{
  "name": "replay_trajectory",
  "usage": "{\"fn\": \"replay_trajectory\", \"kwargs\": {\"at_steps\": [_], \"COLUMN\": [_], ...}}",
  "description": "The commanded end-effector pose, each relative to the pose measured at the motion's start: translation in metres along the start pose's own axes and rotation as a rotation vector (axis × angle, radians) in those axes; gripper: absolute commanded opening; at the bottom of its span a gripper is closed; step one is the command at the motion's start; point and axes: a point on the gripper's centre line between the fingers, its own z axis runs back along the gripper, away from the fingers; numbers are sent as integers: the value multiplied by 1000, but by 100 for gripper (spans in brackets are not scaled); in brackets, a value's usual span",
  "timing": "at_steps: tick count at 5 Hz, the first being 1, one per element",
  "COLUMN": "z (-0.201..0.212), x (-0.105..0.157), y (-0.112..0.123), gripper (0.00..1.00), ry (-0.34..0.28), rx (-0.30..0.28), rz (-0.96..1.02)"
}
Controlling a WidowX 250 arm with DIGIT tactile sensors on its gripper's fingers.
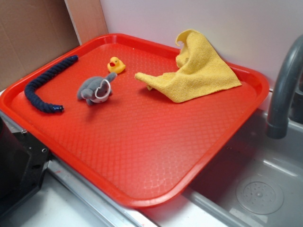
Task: Grab the blue rope.
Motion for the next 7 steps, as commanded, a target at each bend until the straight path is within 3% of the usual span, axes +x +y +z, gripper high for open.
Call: {"fn": "replay_trajectory", "kwargs": {"at_steps": [1, 2, 3, 4, 5, 6, 7], "z": [0, -22, -37, -72, -120, -151, -188], "x": [0, -1, 7, 11, 7, 3, -6], "y": [0, 51, 88, 99, 102, 112, 117], "gripper": [100, 100, 100, 100, 100, 100, 100], "ry": [0, 18, -70, -112, -102, -57, 40], "rx": [0, 84, 69, 61, 17, 44, 76], "rz": [0, 242, 492, 744, 1004, 1206, 1193]}}
